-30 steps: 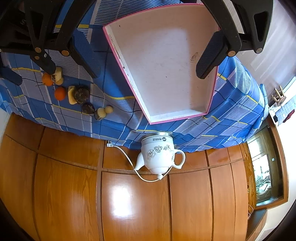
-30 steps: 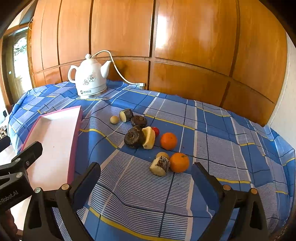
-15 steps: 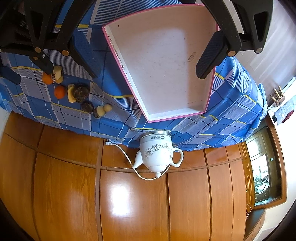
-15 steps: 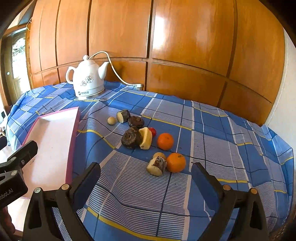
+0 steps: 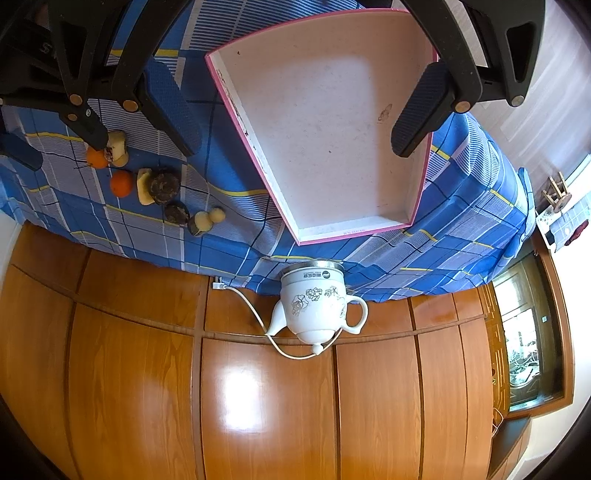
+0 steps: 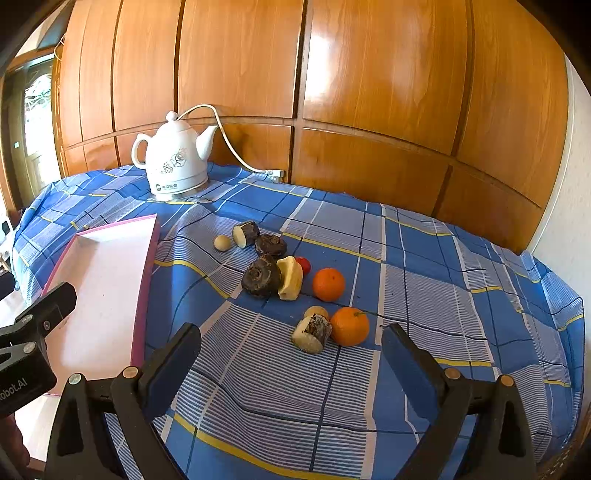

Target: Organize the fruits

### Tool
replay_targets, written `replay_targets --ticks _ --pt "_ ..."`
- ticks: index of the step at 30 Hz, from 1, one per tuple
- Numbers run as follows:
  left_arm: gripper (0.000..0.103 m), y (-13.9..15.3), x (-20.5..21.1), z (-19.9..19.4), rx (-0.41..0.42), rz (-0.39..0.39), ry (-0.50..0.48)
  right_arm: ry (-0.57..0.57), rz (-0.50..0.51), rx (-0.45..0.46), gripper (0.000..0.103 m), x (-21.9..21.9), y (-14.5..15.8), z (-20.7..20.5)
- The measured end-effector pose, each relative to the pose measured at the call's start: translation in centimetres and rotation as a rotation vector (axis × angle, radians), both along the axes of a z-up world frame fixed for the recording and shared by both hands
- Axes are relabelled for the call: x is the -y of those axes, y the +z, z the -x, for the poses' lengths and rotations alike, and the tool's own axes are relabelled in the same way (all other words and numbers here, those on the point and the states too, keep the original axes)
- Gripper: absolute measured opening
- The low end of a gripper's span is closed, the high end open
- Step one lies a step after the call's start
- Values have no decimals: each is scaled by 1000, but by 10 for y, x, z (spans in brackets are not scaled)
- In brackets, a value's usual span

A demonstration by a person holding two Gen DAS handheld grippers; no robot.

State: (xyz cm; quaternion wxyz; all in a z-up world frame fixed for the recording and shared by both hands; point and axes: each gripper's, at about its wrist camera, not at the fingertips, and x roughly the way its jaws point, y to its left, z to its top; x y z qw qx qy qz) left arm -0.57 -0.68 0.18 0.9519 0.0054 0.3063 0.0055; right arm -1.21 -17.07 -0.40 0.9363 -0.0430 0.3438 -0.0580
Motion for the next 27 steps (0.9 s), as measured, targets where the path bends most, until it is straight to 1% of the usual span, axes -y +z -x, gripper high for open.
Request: replay_targets --ticks 14,17,27 --pt "103 -2 -2 -1 -11 9 6 -2 19 17 100 -1 3 1" --pt "103 -3 -1 -1 -14 8 5 -1 43 37 100 -3 5 3" --pt "103 -6 1 -3 -28 1 -3 4 36 40 100 -1 6 2"
